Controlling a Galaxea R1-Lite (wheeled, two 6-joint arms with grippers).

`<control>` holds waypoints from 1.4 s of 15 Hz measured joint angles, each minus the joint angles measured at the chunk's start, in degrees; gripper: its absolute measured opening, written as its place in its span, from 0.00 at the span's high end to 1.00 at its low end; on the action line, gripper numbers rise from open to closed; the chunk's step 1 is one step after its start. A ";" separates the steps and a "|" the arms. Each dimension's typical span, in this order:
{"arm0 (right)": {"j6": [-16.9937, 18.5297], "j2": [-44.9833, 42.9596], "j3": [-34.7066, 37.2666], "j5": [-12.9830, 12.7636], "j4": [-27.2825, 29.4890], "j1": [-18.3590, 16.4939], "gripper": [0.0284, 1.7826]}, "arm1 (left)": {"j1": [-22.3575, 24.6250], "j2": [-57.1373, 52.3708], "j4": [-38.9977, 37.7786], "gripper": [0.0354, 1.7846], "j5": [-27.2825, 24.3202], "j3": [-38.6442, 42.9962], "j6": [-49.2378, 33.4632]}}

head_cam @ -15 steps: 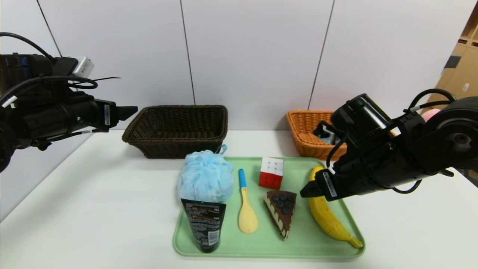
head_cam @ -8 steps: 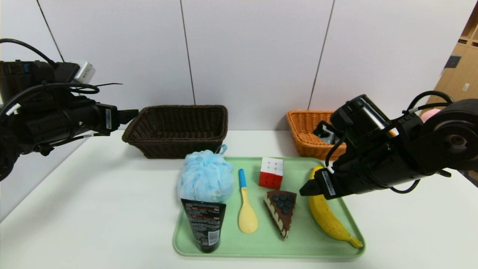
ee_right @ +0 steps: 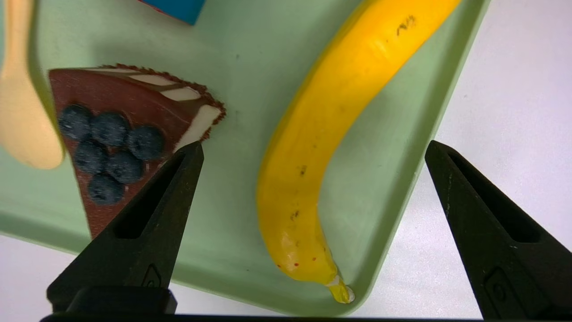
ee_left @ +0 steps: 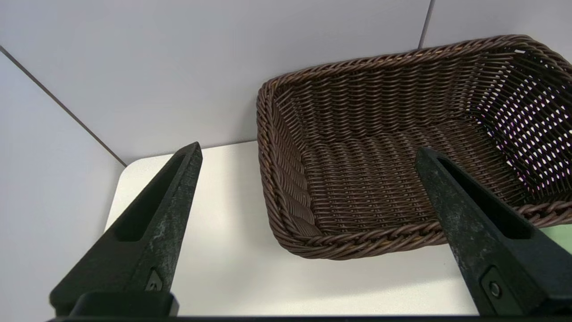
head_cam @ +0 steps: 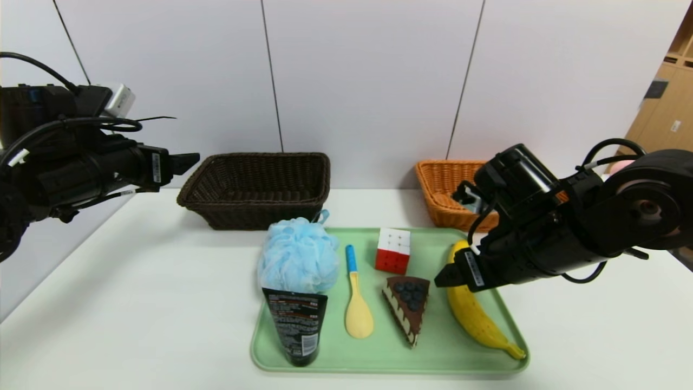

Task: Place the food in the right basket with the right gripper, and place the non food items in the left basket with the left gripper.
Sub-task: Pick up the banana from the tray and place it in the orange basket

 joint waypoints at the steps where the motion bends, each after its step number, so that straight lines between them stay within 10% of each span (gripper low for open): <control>1: 0.01 0.27 0.45 -0.22 -0.05 -0.02 0.04 | 0.00 0.00 -0.02 0.06 0.00 0.56 0.00; 19: -0.60 5.16 6.73 -2.94 -12.35 0.11 0.04 | 0.87 0.44 -5.10 0.06 -0.04 2.01 0.28; 21: -1.26 5.21 8.50 -3.05 -14.97 0.11 0.17 | 0.87 0.44 -5.10 0.06 -0.06 2.16 0.32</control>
